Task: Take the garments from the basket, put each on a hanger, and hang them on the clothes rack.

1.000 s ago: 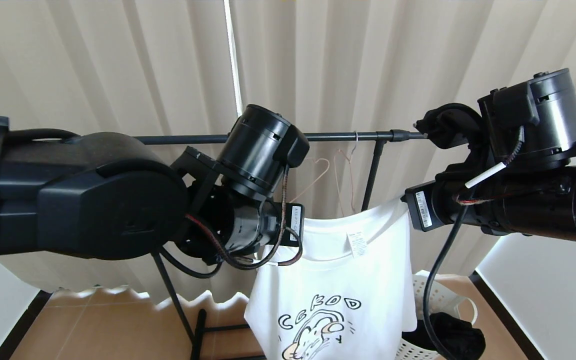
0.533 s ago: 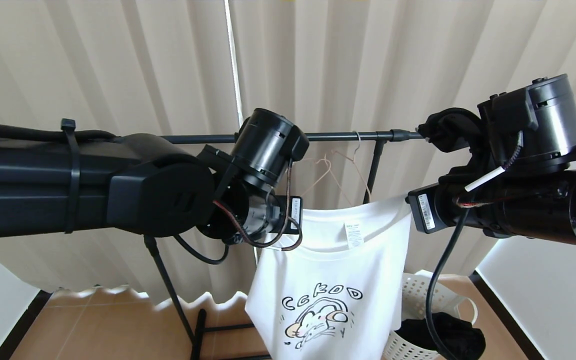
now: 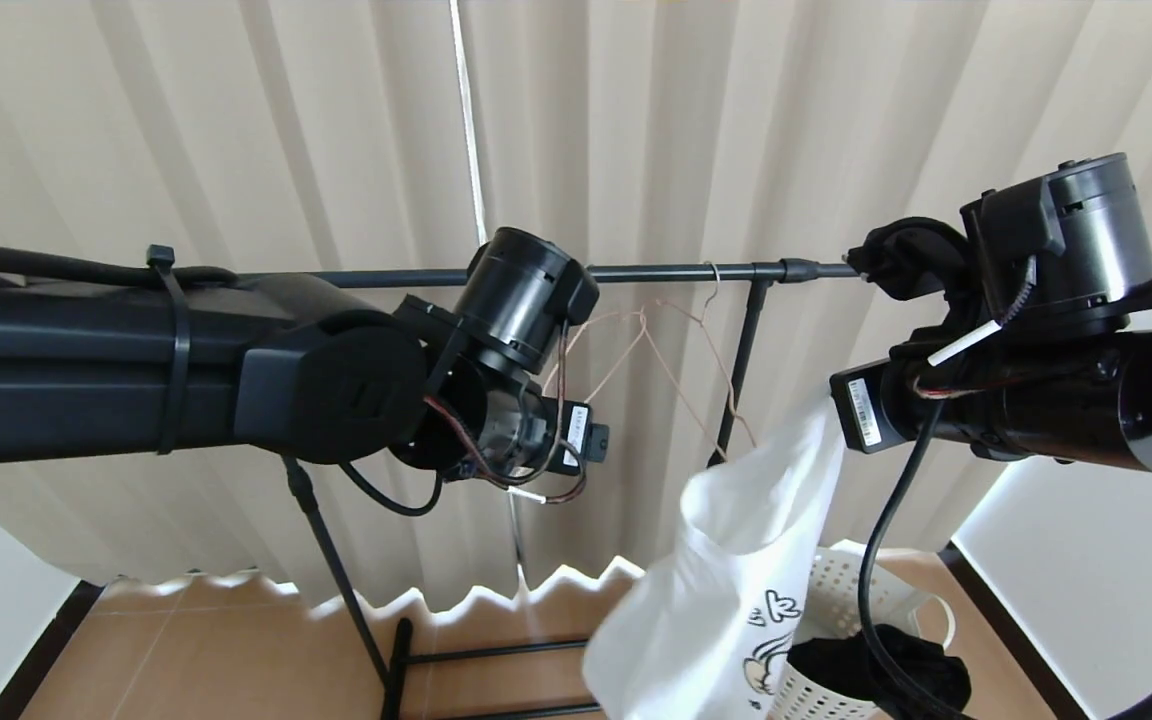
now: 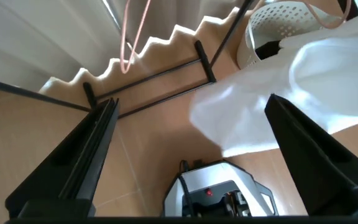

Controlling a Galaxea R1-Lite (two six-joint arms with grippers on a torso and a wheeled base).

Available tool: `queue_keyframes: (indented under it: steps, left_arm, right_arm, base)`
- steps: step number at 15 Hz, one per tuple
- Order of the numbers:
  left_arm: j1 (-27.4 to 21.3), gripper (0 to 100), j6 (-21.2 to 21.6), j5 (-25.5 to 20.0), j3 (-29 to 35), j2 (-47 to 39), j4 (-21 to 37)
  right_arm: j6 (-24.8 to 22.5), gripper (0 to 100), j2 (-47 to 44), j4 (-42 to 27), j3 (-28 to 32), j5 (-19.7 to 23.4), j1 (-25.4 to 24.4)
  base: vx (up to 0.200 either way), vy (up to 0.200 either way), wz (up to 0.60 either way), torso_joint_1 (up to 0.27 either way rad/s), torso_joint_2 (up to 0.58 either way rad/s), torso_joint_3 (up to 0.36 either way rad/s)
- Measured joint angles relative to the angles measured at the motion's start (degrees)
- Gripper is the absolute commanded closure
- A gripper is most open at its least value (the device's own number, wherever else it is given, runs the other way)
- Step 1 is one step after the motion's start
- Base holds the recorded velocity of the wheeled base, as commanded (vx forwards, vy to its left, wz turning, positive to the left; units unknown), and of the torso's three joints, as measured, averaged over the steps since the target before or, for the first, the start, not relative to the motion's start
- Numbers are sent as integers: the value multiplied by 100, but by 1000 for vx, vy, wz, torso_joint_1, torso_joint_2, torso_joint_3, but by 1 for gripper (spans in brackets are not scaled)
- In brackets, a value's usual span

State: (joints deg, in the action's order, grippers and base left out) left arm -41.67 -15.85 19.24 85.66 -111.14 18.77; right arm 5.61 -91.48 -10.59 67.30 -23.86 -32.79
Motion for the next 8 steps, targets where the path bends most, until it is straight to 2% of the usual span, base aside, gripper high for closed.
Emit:
queue_keyframes:
  steps: [3,8]
  left_arm:
    - [110,0,154,-77,33,-11,-63]
    - [385,0,866,-90,85,-372,-1054]
  right_arm:
    - [-22,100,33,9,-57,2,35]
    - [-389,100,308,20,-291,13,38]
  base:
    - [0,0,0,0,0,0]
    - [0,0,0,0,0,0]
